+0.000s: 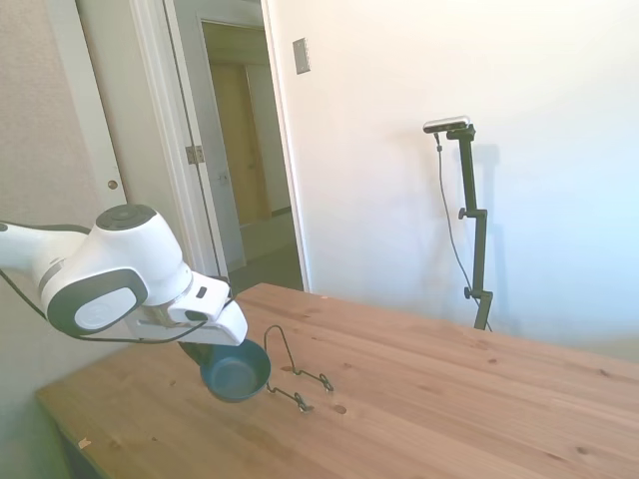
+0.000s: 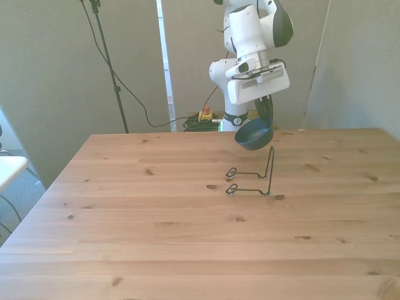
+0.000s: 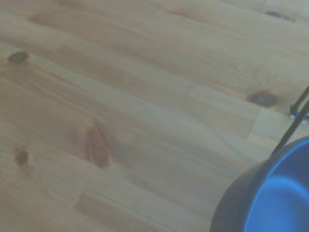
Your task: Unload the bowl
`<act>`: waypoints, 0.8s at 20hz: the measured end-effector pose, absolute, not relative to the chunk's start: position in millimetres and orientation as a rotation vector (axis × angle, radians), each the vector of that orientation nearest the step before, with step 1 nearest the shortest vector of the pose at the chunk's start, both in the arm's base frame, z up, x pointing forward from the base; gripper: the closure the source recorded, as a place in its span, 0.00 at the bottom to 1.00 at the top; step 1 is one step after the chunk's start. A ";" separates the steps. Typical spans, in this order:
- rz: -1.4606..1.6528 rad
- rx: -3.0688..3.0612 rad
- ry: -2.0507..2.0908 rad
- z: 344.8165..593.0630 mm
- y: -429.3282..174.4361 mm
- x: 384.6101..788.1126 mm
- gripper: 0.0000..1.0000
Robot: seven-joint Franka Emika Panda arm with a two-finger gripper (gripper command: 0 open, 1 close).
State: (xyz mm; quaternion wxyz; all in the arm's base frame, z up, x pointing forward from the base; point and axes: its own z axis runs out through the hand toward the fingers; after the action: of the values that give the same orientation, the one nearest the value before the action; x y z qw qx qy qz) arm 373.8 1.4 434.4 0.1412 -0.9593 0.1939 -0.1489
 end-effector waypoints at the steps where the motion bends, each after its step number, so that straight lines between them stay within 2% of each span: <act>1: -0.410 -2.779 0.586 429.3 2.5 373.5 1.00; 7: -0.274 -2.856 0.763 390.8 -0.5 383.2 1.00; 11: -0.247 -2.880 0.820 381.5 -2.0 394.1 1.00; 12: -0.247 -2.893 0.845 380.4 -3.1 396.6 0.00; 16: -0.255 -2.969 1.024 368.0 -9.3 406.6 0.00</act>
State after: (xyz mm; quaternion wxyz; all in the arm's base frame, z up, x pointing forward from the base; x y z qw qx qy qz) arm 406.6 -9.3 368.0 -0.0049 -0.9422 0.3250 -0.0809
